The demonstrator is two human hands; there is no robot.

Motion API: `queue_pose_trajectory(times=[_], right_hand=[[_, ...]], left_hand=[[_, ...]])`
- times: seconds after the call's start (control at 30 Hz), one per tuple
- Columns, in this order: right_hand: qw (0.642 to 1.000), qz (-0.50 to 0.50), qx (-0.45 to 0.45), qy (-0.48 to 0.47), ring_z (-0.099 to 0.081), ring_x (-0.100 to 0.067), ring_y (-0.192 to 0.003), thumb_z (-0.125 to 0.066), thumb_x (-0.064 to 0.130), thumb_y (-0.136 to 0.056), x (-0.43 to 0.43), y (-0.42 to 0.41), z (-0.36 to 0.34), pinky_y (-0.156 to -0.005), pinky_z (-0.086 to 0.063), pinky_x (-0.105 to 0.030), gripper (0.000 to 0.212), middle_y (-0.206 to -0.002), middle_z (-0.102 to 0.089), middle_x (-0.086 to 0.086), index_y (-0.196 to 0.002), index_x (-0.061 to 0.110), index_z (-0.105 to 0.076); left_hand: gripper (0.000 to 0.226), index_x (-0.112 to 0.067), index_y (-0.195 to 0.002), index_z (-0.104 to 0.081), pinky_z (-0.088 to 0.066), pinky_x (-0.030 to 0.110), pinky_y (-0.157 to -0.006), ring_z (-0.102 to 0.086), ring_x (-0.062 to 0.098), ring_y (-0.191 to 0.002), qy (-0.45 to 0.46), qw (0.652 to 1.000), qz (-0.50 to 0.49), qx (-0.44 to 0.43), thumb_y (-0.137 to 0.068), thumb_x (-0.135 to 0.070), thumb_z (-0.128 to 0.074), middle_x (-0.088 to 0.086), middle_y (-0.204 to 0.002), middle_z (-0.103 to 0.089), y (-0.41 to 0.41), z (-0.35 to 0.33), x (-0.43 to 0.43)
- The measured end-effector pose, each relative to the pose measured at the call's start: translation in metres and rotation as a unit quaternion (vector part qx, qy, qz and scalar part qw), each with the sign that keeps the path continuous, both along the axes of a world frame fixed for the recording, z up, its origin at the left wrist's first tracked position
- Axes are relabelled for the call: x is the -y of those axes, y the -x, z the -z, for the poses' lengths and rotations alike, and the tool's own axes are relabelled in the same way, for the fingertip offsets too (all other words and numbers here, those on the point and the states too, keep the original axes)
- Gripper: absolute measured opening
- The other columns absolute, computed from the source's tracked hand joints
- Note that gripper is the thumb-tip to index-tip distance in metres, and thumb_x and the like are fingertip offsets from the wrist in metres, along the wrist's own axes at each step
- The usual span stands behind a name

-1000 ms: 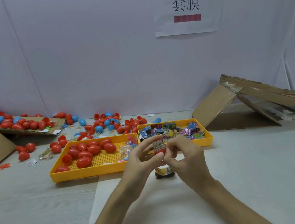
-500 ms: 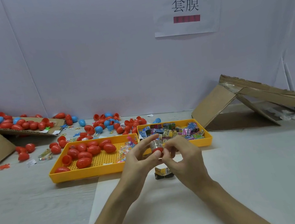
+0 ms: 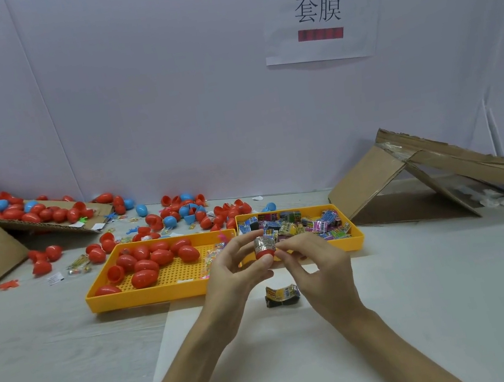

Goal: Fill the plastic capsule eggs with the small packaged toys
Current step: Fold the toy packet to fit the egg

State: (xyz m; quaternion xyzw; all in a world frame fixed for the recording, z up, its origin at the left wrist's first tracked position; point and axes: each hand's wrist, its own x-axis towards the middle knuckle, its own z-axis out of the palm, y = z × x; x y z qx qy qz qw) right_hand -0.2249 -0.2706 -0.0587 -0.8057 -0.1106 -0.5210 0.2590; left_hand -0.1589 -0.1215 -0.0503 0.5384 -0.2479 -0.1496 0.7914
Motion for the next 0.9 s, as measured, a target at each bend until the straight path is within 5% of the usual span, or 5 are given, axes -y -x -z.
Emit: queue_pose_trajectory(times=[0.3, 0.47, 0.67, 0.9], right_hand=[[0.997, 0.02, -0.008, 0.078, -0.054, -0.015, -0.066, -0.067, 0.007, -0.089, -0.0015, 0.0023, -0.0024, -0.059, -0.051, -0.03, 0.003, -0.081, -0.061, -0.002, -0.086, 0.006, -0.066], [0.995, 0.036, -0.04, 0.081, -0.046, -0.012, -0.065, -0.07, -0.001, -0.083, -0.0025, 0.0024, -0.0024, -0.059, -0.042, -0.018, 0.012, -0.077, -0.055, -0.002, -0.082, 0.005, -0.06], [0.996, 0.039, -0.063, 0.051, -0.036, -0.003, -0.069, -0.053, 0.017, -0.088, -0.0067, 0.0031, -0.0044, -0.063, -0.033, -0.003, 0.016, -0.076, -0.052, -0.003, -0.08, 0.004, -0.057], [0.996, 0.04, -0.071, 0.046, -0.039, -0.008, -0.066, -0.057, 0.011, -0.088, -0.006, 0.001, -0.003, -0.061, -0.033, -0.004, 0.012, -0.076, -0.05, -0.005, -0.08, 0.003, -0.056]], left_hand=[[0.045, -0.038, -0.112, -0.075, -0.061, 0.032, -0.078, -0.073, 0.02, -0.102, -0.03, 0.998, -0.026, 0.045, -0.069, -0.028, -0.085, -0.004, -0.122, -0.069, 0.0011, -0.0002, 0.0006], [0.04, -0.044, -0.107, -0.075, -0.059, 0.025, -0.076, -0.073, 0.015, -0.1, -0.048, 0.996, -0.013, 0.071, -0.074, -0.026, -0.088, -0.019, -0.112, -0.071, 0.0019, -0.0013, -0.0004], [0.039, -0.043, -0.105, -0.075, -0.058, 0.021, -0.074, -0.074, 0.012, -0.095, -0.061, 0.995, -0.013, 0.077, -0.069, -0.031, -0.084, -0.02, -0.109, -0.072, 0.0034, -0.0014, 0.0003], [0.036, -0.042, -0.101, -0.075, -0.057, 0.018, -0.072, -0.074, 0.011, -0.093, -0.056, 0.996, -0.016, 0.075, -0.068, -0.029, -0.084, -0.019, -0.108, -0.072, 0.0051, -0.0028, 0.0006]])
